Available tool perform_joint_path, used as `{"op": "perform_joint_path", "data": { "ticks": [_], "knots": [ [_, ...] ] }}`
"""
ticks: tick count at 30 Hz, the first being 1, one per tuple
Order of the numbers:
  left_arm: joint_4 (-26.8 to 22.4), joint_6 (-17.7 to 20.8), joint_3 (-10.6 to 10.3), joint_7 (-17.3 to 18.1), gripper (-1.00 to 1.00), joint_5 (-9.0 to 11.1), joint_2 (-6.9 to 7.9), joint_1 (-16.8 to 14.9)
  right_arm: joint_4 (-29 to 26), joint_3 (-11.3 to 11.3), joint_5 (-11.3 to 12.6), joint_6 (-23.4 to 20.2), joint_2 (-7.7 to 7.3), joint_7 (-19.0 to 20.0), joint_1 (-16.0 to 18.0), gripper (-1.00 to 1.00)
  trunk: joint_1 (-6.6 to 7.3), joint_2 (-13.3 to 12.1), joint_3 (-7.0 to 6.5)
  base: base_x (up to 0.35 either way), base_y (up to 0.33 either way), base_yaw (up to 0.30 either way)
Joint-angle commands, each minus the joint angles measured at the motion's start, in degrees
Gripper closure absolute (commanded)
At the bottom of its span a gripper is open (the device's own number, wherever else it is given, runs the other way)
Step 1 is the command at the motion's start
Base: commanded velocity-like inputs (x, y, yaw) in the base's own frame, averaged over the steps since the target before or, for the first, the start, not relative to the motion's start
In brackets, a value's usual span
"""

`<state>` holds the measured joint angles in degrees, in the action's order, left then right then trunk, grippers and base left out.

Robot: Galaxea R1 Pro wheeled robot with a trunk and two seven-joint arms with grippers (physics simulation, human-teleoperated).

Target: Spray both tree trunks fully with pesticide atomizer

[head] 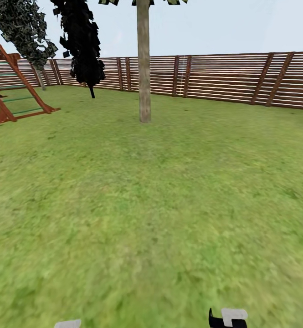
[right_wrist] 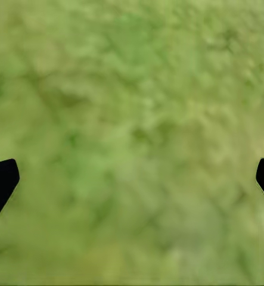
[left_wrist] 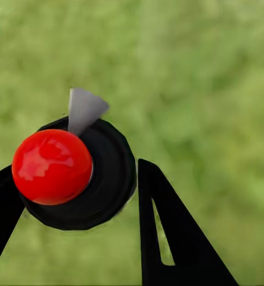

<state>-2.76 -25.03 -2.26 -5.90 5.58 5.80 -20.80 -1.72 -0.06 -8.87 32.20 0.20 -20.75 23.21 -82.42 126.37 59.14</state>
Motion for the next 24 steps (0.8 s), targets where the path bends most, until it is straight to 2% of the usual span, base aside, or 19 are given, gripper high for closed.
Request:
{"op": "perform_joint_path", "data": {
  "ticks": [1,24],
  "knots": [
    [0.04,-0.19,-0.29,0.02,1.0,0.57,0.0,-0.03,0.05,-0.03,-0.6,-0.03,0.01,-0.55,0.02,-1.0,-0.03,0.02,0.05,0.338,0.0,0.0],
    [0.04,-0.19,-0.29,0.02,1.0,0.57,0.0,-0.03,0.05,-0.03,-0.54,-0.03,0.04,-0.57,0.0,-1.0,-0.03,0.02,0.05,0.338,0.0,0.007]
  ]
}}
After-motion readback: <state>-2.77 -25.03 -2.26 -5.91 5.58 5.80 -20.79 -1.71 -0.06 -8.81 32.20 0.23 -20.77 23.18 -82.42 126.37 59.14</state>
